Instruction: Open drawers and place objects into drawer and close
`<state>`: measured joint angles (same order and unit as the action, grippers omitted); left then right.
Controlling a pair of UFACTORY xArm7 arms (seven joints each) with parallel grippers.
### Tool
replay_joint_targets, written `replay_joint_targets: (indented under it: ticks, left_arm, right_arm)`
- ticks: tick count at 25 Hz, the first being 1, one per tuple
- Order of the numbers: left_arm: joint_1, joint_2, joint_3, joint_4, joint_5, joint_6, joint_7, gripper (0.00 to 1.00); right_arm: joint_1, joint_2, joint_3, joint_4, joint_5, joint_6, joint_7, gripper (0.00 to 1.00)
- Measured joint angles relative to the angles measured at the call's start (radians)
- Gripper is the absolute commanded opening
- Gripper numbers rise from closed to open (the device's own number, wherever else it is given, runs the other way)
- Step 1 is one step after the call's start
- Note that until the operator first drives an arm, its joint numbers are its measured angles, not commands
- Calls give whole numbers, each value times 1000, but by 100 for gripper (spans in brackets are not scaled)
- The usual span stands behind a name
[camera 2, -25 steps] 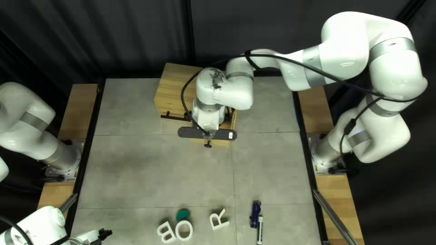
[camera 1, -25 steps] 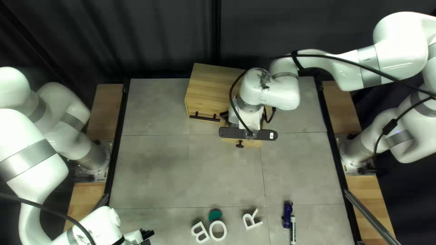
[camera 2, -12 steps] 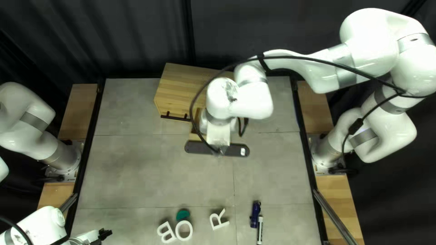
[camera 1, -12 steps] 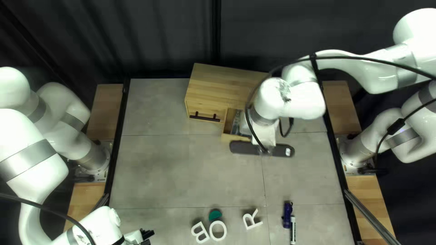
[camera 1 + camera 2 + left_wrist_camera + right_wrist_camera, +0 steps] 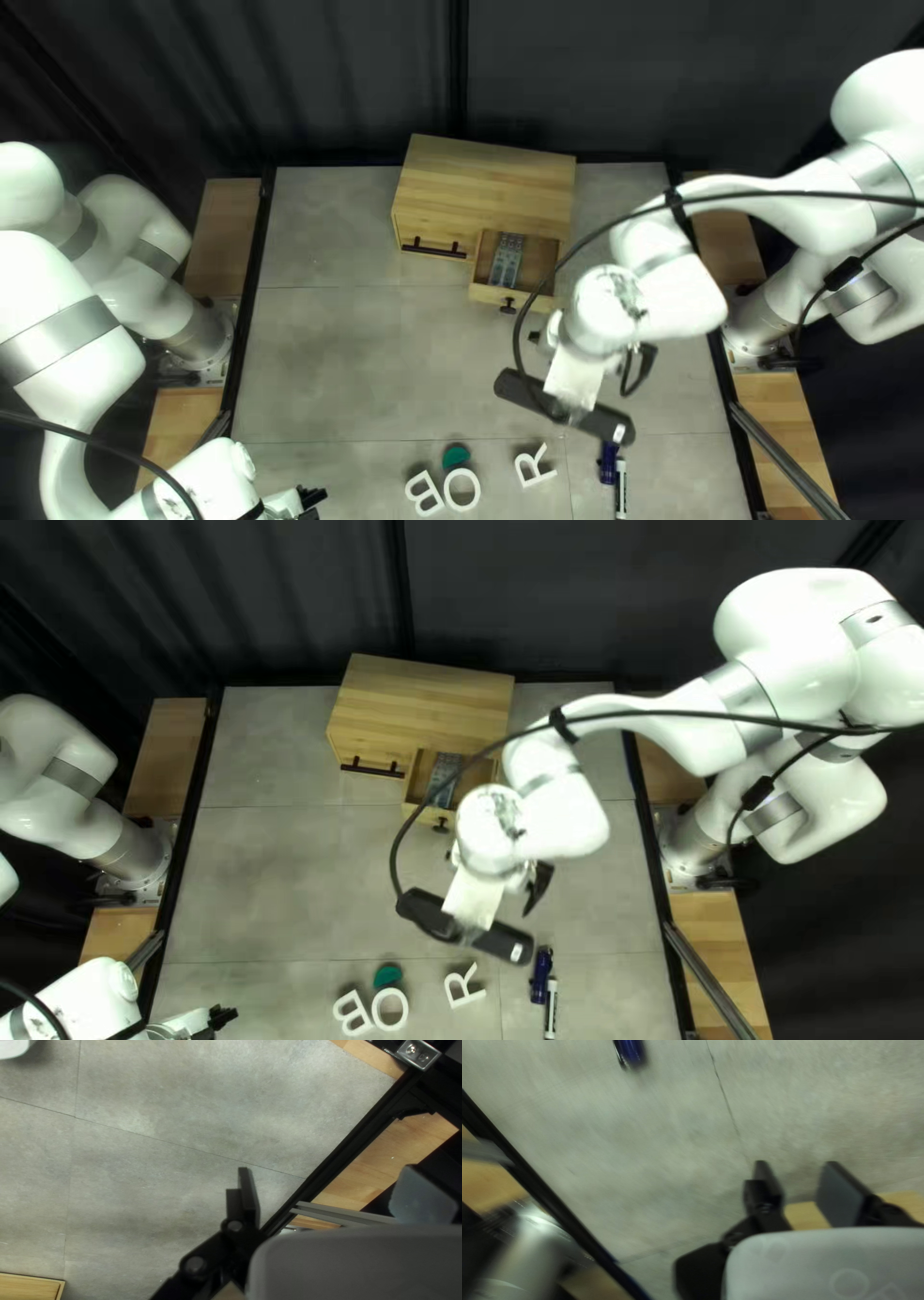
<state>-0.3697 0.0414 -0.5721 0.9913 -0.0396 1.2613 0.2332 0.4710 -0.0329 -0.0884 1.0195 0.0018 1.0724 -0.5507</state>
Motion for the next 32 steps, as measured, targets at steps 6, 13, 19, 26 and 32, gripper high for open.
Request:
replay_joint_targets:
  ticks: [6,13,19,26,32]
  left_arm:
    - [0,0,0,0,0,0,0,100]
    - [0,0,0,0,0,0,0,100]
    - [0,0,0,0,0,0,0,100]
    - [0,0,0,0,0,0,0,100]
    - [0,0,0,0,0,0,0,100]
  right_arm:
    - [20,22,18,-47,30,-132,153,100]
    - [19,8,23,-40,-8,-87,281,100]
    - [18,22,22,-23,-20,-77,285,100]
    - [35,65,32,19,-66,-49,527,100]
    - [76,102,57,30,-103,-92,797,100]
